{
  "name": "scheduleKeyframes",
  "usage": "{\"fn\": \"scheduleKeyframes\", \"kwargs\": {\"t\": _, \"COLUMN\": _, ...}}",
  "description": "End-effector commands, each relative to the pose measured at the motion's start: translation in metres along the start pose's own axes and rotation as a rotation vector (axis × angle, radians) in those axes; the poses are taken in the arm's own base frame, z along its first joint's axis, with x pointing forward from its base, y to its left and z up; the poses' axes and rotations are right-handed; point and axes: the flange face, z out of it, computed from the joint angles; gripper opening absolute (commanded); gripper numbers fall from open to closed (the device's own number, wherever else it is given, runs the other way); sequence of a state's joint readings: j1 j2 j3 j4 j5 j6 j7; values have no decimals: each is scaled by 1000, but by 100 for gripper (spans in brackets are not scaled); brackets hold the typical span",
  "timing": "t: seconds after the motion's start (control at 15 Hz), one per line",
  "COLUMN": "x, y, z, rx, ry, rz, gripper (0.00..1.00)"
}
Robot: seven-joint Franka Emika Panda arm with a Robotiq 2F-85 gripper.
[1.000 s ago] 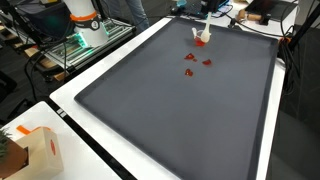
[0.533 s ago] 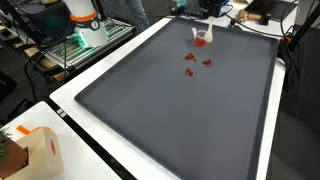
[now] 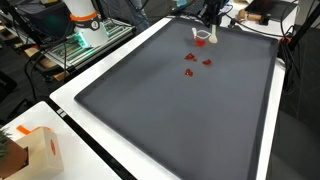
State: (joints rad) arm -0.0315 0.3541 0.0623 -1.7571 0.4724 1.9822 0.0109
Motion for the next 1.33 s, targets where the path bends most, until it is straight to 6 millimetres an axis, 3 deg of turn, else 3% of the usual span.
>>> {"fn": "scheduleKeyframes", "kwargs": {"t": 0.0, "x": 5, "y": 17, "z": 13, "rx": 115, "ry": -18, "rz": 6, "gripper": 6}}
{"fn": "scheduleKeyframes", "kwargs": {"t": 0.4, "x": 10, "y": 38, "z": 36, "rx": 258, "ry": -42, "rz": 31, "gripper": 6}}
{"fn": "scheduleKeyframes", "kwargs": {"t": 1.27, "x": 3, "y": 56, "z": 78, "rx": 415, "ry": -128, "rz": 39, "gripper": 6}}
